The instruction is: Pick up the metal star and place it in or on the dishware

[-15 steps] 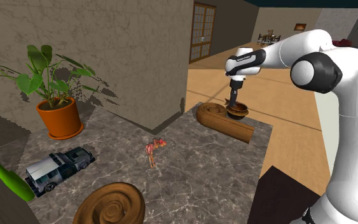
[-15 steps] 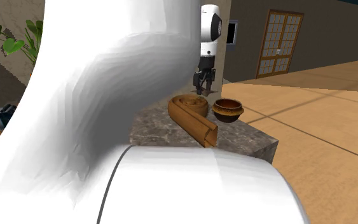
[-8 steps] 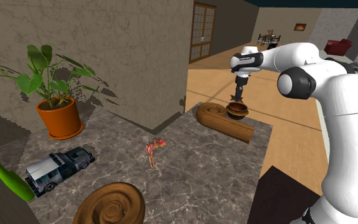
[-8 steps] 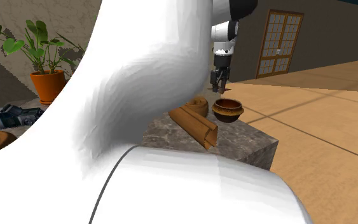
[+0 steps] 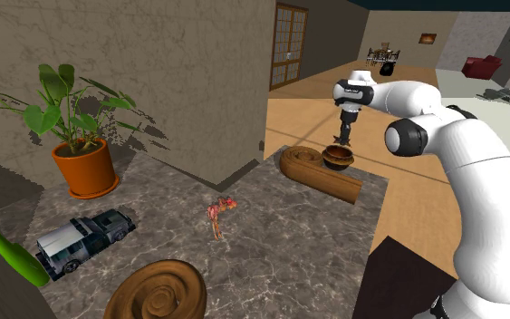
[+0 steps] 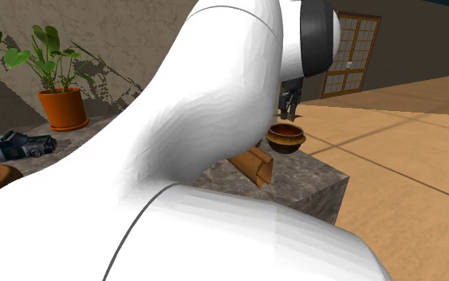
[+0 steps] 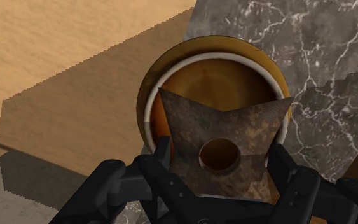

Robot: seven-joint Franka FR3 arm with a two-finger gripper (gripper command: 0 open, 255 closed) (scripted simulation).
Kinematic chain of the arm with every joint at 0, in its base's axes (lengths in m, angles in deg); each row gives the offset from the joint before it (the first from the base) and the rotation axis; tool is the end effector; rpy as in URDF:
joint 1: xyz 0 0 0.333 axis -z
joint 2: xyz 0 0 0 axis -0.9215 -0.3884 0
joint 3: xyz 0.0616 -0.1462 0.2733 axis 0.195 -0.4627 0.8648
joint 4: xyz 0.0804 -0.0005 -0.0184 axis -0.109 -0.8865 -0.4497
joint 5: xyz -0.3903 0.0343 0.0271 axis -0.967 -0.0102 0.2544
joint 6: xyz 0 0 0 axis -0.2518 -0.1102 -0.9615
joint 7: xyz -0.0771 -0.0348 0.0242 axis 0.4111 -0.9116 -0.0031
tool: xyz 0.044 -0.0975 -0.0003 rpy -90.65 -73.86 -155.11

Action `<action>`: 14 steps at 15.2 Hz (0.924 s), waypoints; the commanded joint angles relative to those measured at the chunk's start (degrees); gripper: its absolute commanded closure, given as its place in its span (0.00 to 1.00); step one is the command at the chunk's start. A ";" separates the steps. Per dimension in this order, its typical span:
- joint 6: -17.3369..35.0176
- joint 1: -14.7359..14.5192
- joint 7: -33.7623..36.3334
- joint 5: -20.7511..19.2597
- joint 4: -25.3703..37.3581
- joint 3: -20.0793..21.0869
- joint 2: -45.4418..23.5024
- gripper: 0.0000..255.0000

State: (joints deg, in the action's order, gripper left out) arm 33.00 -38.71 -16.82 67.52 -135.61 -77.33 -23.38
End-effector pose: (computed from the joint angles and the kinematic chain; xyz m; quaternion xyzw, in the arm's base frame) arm 0.6408 -0.4482 0.3609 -0.9511 -0.3088 -0.0011 0.0017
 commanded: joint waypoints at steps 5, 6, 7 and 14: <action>4.29 -0.45 -0.32 0.19 -3.88 0.09 -0.45 1.00; 4.96 -0.50 -0.37 0.23 -4.43 0.11 -0.57 1.00; 5.62 -0.55 -0.42 0.27 -4.95 0.13 -0.72 1.00; 6.79 -0.63 -0.51 0.35 -5.81 0.18 -1.05 1.00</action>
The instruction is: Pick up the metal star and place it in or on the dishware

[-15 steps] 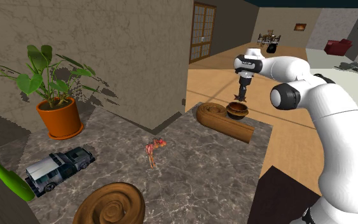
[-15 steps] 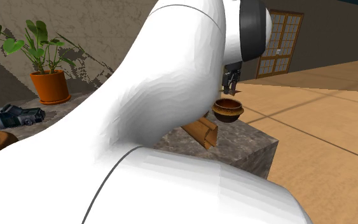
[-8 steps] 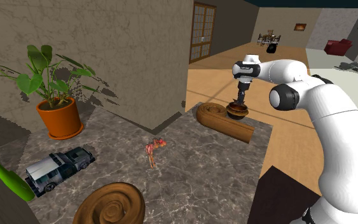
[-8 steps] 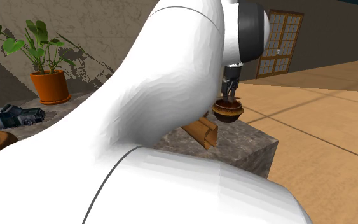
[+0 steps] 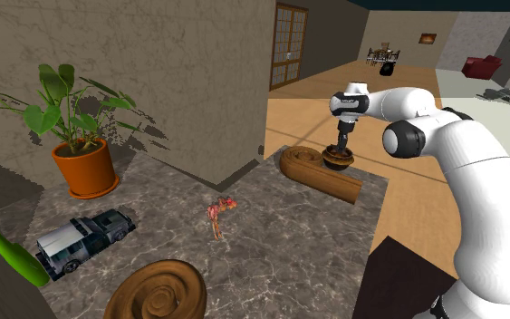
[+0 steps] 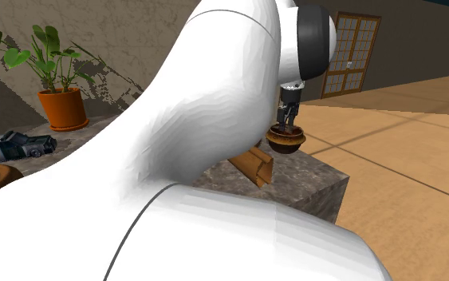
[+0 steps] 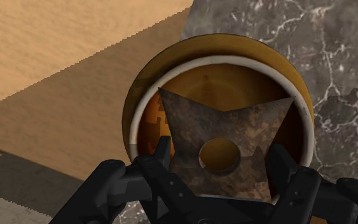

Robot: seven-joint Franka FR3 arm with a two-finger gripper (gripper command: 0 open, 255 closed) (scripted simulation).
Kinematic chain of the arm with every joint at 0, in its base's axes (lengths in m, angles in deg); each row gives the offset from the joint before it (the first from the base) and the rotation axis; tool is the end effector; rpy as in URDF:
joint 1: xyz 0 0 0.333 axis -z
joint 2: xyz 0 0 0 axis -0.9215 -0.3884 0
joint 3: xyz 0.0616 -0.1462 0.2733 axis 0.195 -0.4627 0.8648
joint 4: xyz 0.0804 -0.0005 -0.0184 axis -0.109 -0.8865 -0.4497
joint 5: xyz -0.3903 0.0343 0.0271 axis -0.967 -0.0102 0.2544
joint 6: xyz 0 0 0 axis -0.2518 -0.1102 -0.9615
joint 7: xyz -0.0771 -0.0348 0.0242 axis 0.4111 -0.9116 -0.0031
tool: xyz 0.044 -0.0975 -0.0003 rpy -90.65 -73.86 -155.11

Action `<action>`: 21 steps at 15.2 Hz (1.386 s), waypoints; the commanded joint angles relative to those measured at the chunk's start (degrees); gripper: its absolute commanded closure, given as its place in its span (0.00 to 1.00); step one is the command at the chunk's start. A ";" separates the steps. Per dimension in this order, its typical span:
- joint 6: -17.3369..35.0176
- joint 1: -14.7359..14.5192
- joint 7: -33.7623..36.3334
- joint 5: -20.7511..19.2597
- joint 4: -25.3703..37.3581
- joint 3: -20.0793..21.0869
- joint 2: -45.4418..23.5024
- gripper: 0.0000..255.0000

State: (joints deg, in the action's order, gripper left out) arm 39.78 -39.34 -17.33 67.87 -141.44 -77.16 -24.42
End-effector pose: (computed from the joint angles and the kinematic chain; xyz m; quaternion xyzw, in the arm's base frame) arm 0.6415 -0.4481 0.3091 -0.9511 -0.3090 -0.0012 0.0016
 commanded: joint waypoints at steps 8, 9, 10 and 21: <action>0.01 0.00 0.00 0.00 0.02 0.00 -0.02 0.00; 0.01 0.00 0.00 0.00 0.02 0.00 -0.02 0.00; -1.58 0.11 0.12 -0.10 1.21 -0.06 0.41 0.00; -6.66 0.65 0.52 -0.33 5.99 -0.14 0.78 0.00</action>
